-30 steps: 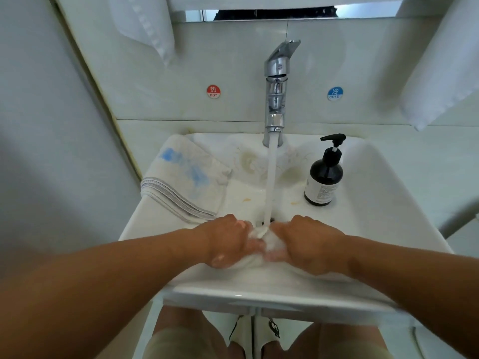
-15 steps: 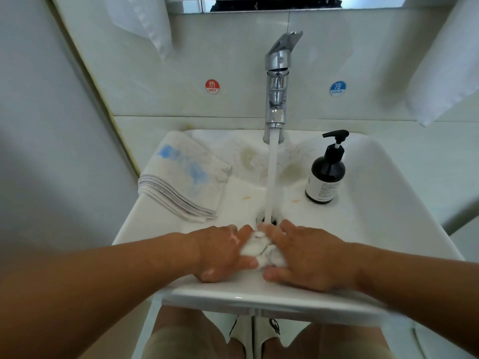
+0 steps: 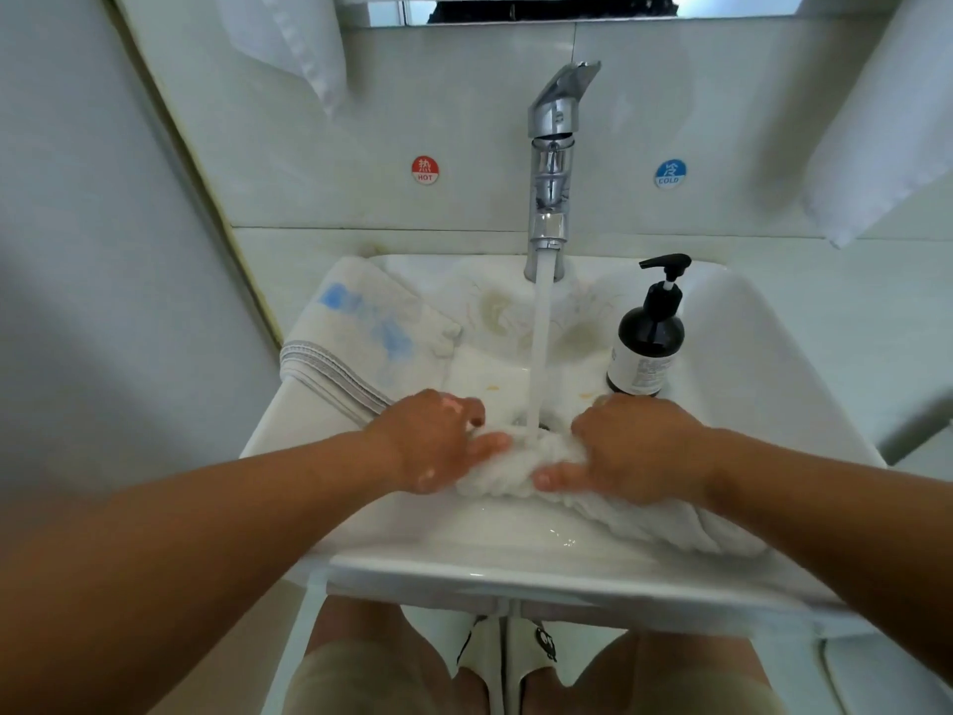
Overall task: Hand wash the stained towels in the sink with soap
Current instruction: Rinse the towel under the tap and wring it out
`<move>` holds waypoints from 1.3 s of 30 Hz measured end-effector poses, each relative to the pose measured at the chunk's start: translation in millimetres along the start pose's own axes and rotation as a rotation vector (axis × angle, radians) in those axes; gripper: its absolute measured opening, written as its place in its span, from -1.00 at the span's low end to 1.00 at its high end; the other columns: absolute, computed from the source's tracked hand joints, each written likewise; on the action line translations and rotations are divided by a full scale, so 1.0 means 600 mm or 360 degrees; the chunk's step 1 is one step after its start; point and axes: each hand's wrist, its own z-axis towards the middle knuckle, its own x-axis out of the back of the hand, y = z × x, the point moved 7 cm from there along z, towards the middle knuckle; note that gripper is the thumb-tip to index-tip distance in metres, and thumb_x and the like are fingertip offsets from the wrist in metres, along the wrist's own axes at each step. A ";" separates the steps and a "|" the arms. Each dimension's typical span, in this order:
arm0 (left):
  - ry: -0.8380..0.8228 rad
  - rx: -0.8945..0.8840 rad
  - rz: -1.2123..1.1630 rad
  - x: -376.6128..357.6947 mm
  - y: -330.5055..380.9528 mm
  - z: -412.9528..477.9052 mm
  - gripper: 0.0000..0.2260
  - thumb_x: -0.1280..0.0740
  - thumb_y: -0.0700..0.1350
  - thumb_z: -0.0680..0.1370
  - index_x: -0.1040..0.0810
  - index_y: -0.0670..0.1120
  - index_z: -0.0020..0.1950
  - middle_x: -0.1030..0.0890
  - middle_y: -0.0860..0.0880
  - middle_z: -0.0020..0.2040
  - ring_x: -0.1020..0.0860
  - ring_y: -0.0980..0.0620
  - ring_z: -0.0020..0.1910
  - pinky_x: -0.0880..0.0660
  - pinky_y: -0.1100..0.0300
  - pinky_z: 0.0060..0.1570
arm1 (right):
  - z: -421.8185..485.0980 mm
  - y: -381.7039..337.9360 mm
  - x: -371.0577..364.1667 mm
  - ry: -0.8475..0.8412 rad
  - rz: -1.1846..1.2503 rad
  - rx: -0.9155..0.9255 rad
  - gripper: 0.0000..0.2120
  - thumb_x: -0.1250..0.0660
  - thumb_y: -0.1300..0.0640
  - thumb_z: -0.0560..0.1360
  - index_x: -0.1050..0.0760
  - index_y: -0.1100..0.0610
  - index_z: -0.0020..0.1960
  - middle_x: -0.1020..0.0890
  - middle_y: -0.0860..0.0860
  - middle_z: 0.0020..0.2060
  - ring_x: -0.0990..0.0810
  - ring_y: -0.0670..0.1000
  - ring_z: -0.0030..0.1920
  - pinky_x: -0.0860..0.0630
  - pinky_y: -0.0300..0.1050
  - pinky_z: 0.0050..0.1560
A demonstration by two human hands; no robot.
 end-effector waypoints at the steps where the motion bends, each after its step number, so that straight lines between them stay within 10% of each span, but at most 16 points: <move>1: -0.0062 -0.0017 -0.0072 -0.004 -0.001 -0.005 -0.40 -0.06 0.41 0.58 -0.40 0.04 0.44 -0.56 -0.10 0.28 -0.52 -0.13 0.26 -0.43 -0.01 0.27 | -0.002 -0.003 0.000 0.0084 -0.0103 -0.0022 -0.30 -0.07 -0.53 0.48 -0.42 0.03 0.25 -0.52 0.01 0.02 -0.55 0.03 -0.05 -0.49 -0.02 -0.07; 5: -0.0351 -0.0169 0.0258 -0.041 0.029 -0.026 -0.22 0.02 0.45 0.56 0.17 0.10 0.65 -0.18 -0.08 0.56 -0.29 -0.17 0.48 -0.30 -0.06 0.44 | -0.020 -0.045 -0.046 -0.0052 0.0067 0.0114 -0.26 -0.09 -0.39 0.57 0.09 -0.07 0.58 -0.34 0.08 0.35 -0.46 0.17 0.27 -0.47 0.14 0.23; 11: -0.0108 -0.0178 0.0470 -0.053 0.028 0.017 -0.57 -0.17 0.00 0.66 -0.21 -0.04 0.51 -0.52 -0.15 0.04 -0.54 -0.20 -0.13 -0.51 -0.02 -0.15 | 0.016 -0.031 -0.049 -0.0013 0.0007 0.0071 -0.28 -0.10 -0.45 0.54 -0.11 -0.03 0.52 -0.51 0.07 0.14 -0.58 0.14 0.05 -0.57 0.12 0.07; 20: -0.0370 -0.0171 0.0025 -0.009 0.027 -0.019 -0.39 0.02 0.40 0.60 -0.57 -0.05 -0.13 -0.64 -0.10 -0.17 -0.61 -0.06 -0.14 -0.53 0.03 -0.01 | 0.008 -0.023 -0.034 -0.0094 0.0665 0.0185 -0.57 -0.30 -0.47 0.43 -0.48 -0.16 0.05 -0.63 -0.09 -0.07 -0.59 -0.04 -0.06 -0.55 -0.02 0.03; 23: -0.0179 -0.0082 0.0057 0.016 0.001 -0.013 -0.53 -0.10 0.32 0.63 -0.58 -0.01 0.16 -0.63 -0.08 0.05 -0.58 -0.07 0.03 -0.47 0.09 0.04 | 0.001 -0.018 -0.030 0.0005 0.0256 0.0056 -0.31 -0.15 -0.53 0.44 -0.27 -0.15 0.40 -0.53 -0.02 0.13 -0.56 0.06 0.08 -0.52 0.06 0.14; 26: -0.0202 -0.0117 -0.0044 -0.003 0.013 -0.021 -0.47 -0.08 0.23 0.67 -0.15 0.07 0.60 -0.42 -0.09 0.44 -0.45 -0.10 0.35 -0.39 0.03 0.32 | -0.016 -0.032 -0.042 -0.0051 0.0111 0.0048 -0.24 -0.09 -0.46 0.52 -0.04 -0.06 0.56 -0.44 0.06 0.22 -0.51 0.14 0.17 -0.49 0.12 0.20; 29: -0.0499 -0.0191 0.0390 -0.043 0.044 -0.037 -0.37 -0.03 0.31 0.67 0.14 0.12 0.64 -0.21 -0.09 0.52 -0.37 -0.15 0.42 -0.38 -0.06 0.37 | -0.015 -0.047 -0.054 -0.0093 0.0070 0.0132 -0.17 -0.12 -0.47 0.51 0.06 -0.06 0.59 -0.39 0.05 0.29 -0.51 0.14 0.21 -0.50 0.12 0.21; 39: -0.0208 -0.0225 0.0355 -0.022 0.051 -0.010 -0.57 -0.08 0.27 0.66 -0.49 -0.02 0.26 -0.59 -0.10 -0.06 -0.51 -0.05 -0.16 -0.53 0.05 -0.07 | 0.018 -0.009 -0.034 -0.0037 0.0546 0.0195 -0.47 -0.29 -0.52 0.35 -0.55 -0.08 -0.03 -0.65 -0.10 -0.23 -0.62 -0.05 -0.18 -0.59 0.01 -0.09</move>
